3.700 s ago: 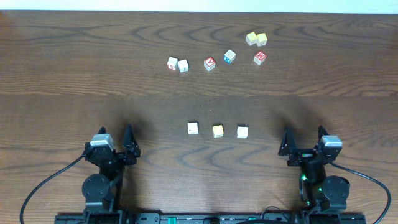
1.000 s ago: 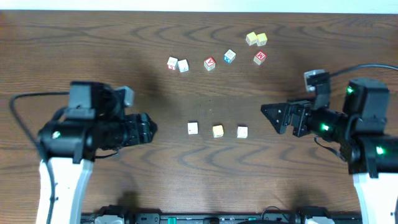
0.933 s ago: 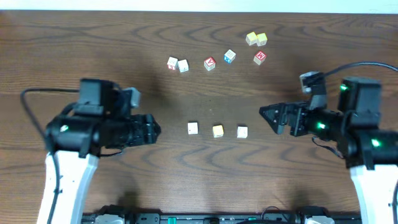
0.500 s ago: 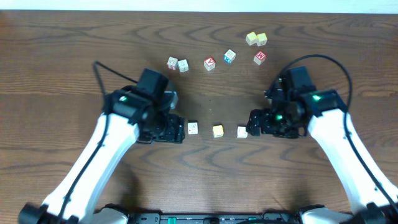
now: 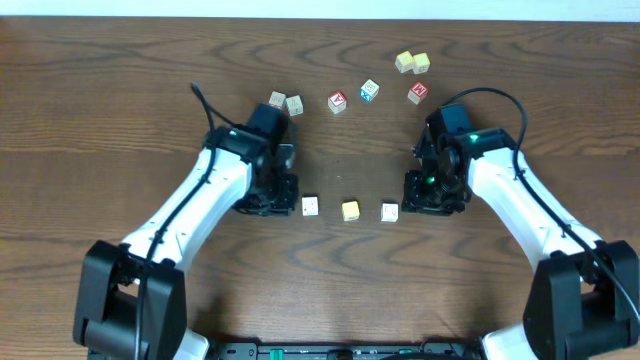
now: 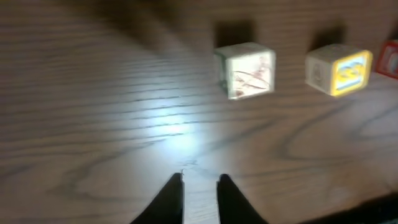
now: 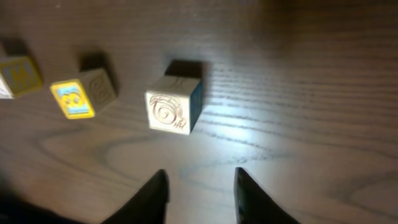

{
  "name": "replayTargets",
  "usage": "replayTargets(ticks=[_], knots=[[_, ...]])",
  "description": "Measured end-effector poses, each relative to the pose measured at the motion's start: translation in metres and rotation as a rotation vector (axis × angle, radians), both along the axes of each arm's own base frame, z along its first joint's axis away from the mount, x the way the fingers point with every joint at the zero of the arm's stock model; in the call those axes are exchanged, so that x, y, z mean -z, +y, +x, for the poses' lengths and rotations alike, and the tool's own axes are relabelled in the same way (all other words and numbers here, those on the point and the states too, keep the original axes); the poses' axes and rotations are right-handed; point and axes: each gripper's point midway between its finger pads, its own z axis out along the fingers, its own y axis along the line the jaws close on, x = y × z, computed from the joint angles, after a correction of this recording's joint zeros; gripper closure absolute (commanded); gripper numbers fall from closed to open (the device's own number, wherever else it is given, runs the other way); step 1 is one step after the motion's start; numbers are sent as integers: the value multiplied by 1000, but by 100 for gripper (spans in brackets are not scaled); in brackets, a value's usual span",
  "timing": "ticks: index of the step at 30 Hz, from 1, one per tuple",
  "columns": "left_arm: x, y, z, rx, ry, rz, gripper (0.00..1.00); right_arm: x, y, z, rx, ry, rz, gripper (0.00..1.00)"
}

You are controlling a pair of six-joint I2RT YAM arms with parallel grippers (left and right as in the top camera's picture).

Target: Lift 3 blocks

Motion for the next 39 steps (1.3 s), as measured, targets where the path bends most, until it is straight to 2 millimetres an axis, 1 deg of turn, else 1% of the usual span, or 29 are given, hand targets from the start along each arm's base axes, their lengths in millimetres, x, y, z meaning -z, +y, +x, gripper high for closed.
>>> replayTargets(ticks=[2, 3, 4, 6, 8, 9, 12, 16, 19, 24, 31, 39], knots=[[1, 12, 6, -55, 8, 2, 81, 5, -4, 2, 14, 12, -6, 70], [1, 17, 8, -81, 10, 2, 86, 7, -5, 2, 19, 18, -9, 71], [1, 23, 11, -109, 12, 0, 92, 10, -7, 3, 23, 25, -13, 75], [1, 30, 14, -145, 14, -1, 93, 15, -8, 3, 23, 35, -17, 84], [3, 32, 16, -153, 8, -3, 93, 21, -8, 5, 31, 46, -20, 96], [4, 31, 17, -156, 4, -6, 93, 23, -7, 6, 28, 47, -20, 99], [10, 28, 18, -172, 3, -23, 93, 33, -6, 9, 37, 62, -20, 99], [26, 22, 16, -180, 31, -54, 93, 48, -5, 7, 37, 101, -21, 99], [37, 19, 13, -188, 67, -66, 93, 55, -5, 6, 37, 118, -21, 99], [49, 11, 14, -186, 93, -83, 93, 55, 2, 11, 38, 104, 16, 99], [63, -5, 12, -168, 122, -96, 93, 54, 6, 11, 38, 105, 42, 99], [65, -18, 14, -156, 106, -111, 93, 55, 8, 12, 51, 102, 52, 98]])
